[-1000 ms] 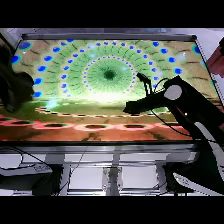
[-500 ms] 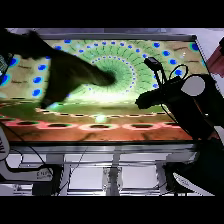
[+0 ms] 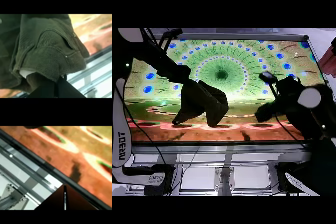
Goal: Fold the clothes and pants, and hang the long-sleeved shirts on hangers.
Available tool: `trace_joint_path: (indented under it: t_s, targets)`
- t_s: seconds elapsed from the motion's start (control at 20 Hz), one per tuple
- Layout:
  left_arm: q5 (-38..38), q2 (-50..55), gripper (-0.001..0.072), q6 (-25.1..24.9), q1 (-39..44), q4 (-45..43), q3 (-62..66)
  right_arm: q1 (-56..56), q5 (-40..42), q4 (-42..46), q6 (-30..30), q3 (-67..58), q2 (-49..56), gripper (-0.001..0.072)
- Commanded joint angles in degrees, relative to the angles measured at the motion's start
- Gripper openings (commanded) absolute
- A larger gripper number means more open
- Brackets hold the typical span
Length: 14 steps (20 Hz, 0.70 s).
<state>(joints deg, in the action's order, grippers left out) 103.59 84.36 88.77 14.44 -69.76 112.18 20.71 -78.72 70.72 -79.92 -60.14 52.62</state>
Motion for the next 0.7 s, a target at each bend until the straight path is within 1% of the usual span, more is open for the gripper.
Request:
trace_joint_path:
  t_s: [0.0, 0.05, 0.1, 0.15, 0.2, 0.25, 0.35, 0.4, 0.45, 0.55, 0.65]
  targets:
    - [1.7, -0.1, 0.0017, 0.7, 1.3, -2.5, -0.1, 0.0, 6.3, -9.9, 2.7, 12.4, -7.3, 0.0022]
    - [0.6, -0.5, 0.0017, 0.7, 1.3, -2.4, -0.1, 0.0, 9.2, -16.2, 5.9, 16.3, -8.8, 0.0051]
    - [-1.2, -1.0, 0.0017, 0.9, 1.2, -2.4, 0.0, 0.0, 11.5, -22.5, 9.4, 19.5, -9.4, 0.0134]
    - [-3.9, -2.0, 0.0017, 1.3, 1.2, -2.4, 0.1, 0.1, 13.7, -29.2, 13.9, 22.2, -9.4, 0.0246]
    - [-6.5, -3.1, 0.0016, 2.2, 1.2, -1.9, 0.1, 0.1, 16.0, -34.8, 18.4, 24.3, -9.0, 0.0319]
    - [-9.0, -4.2, 0.0017, 2.6, 1.2, -1.0, 0.1, 0.1, 17.9, -38.4, 21.9, 25.4, -8.5, 0.0353]
    - [-11.7, -5.7, 0.0017, 2.8, 1.2, -0.3, 0.1, 0.1, 20.9, -41.9, 25.6, 26.1, -6.3, 0.0361]
    - [-12.6, -6.3, 0.0017, 3.3, 1.2, -0.3, 0.1, 0.1, 21.1, -43.6, 27.8, 26.1, -4.5, 0.0477]
    - [-13.6, -6.7, 0.0017, 4.2, 1.2, -0.2, 0.1, 0.1, 20.9, -45.9, 30.2, 26.1, -2.5, 0.0529]
    - [-16.5, -7.3, 0.0017, 4.8, 1.2, 0.0, 0.2, 1.0, 21.4, -51.2, 34.4, 26.1, 1.9, 0.0529]
    - [-20.5, -7.6, 0.0017, 6.6, 1.2, 0.5, 0.2, 2.8, 22.4, -57.7, 39.7, 26.1, 6.3, 0.0529]
